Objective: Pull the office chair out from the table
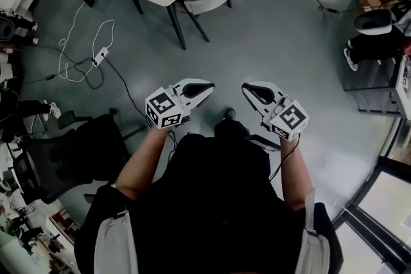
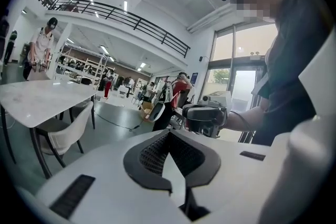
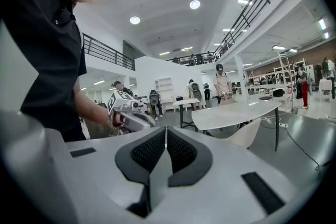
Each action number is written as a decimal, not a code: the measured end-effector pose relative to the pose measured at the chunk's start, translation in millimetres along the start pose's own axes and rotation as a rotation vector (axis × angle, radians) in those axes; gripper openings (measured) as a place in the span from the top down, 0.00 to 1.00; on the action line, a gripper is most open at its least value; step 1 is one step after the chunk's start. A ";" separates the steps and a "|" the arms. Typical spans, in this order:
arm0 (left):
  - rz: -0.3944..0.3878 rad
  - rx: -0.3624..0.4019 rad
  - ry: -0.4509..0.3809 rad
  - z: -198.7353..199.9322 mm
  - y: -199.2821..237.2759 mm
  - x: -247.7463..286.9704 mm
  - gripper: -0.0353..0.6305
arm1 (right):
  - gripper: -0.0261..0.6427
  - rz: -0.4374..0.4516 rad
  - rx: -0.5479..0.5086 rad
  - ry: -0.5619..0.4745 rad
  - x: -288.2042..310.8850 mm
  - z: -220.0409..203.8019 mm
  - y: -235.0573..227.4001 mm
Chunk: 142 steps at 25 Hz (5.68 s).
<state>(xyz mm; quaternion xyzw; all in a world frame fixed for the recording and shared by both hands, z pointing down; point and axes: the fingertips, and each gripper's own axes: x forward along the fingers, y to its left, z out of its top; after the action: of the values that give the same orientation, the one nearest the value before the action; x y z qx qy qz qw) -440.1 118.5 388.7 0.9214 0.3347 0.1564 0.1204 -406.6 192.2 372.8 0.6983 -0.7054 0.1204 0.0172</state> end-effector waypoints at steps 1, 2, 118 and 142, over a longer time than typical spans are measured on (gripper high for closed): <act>0.009 0.004 0.003 6.4 7.0 7.3 0.93 | 0.93 0.005 0.000 -0.003 -1.5 2.0 -11.3; 0.018 0.007 0.004 12.4 13.6 14.8 0.93 | 0.93 0.009 0.001 -0.006 -3.0 3.4 -22.3; 0.713 -0.054 0.734 28.3 594.0 359.0 0.72 | 0.76 1.171 -1.049 0.609 313.8 -98.6 -627.2; 0.714 -0.113 0.688 24.8 590.5 361.2 0.82 | 0.83 1.125 -1.064 0.639 309.0 -102.9 -625.6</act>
<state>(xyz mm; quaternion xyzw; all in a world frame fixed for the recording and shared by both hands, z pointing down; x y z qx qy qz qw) 173.6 -89.1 633.7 0.8655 0.0096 0.5008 -0.0083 190.0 -88.4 623.5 0.0733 -0.8725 -0.0458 0.4809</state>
